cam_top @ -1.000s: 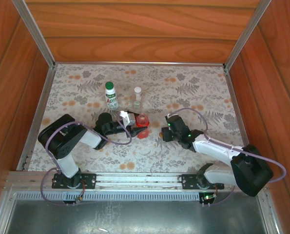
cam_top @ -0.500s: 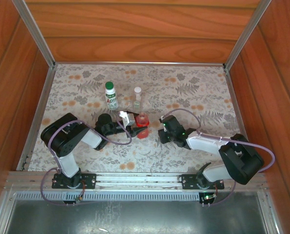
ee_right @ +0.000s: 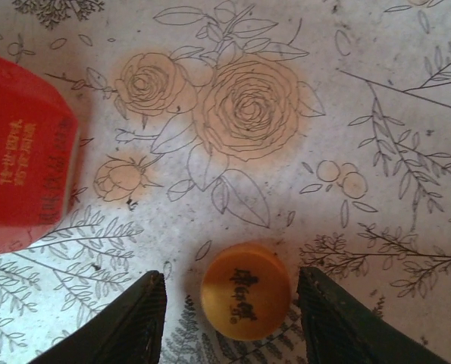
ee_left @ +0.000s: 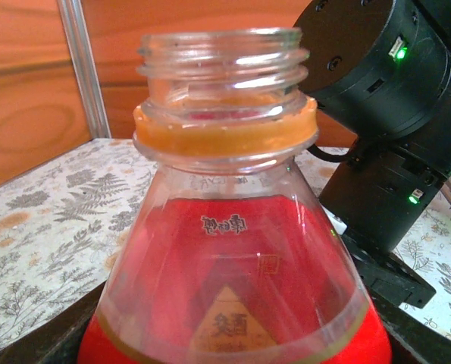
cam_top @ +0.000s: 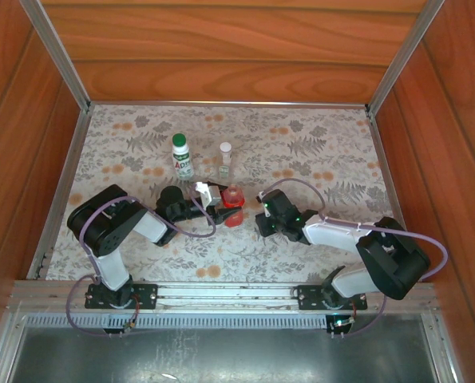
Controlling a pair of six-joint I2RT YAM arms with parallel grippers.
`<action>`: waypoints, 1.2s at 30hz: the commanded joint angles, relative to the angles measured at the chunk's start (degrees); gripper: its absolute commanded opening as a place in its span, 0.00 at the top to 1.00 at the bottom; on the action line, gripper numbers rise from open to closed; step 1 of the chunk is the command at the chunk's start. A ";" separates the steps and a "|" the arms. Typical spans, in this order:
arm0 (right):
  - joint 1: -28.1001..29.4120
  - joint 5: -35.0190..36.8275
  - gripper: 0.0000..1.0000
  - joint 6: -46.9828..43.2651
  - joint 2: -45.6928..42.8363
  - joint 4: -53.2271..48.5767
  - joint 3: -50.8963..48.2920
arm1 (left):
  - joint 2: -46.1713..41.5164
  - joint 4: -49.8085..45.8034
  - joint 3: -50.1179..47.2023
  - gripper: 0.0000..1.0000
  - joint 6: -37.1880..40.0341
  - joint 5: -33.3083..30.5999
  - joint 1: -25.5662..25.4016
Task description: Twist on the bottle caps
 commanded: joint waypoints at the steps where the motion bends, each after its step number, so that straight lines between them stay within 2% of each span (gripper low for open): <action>1: 0.55 -0.14 0.51 -0.64 1.36 0.36 1.14 | 1.39 -1.55 -0.79 0.35 -0.60 0.54 0.41; 12: 0.60 0.99 0.59 -0.11 2.94 0.93 1.00 | 1.32 -1.55 -0.80 0.35 -0.70 0.60 0.40; 27: 0.67 1.74 0.63 0.16 -0.60 -3.14 2.32 | 1.38 -1.55 -0.76 0.35 -0.71 0.81 0.39; 36: 0.70 1.67 0.62 0.66 -6.63 -18.29 10.41 | 1.52 -1.54 -0.83 0.35 -0.60 0.84 0.34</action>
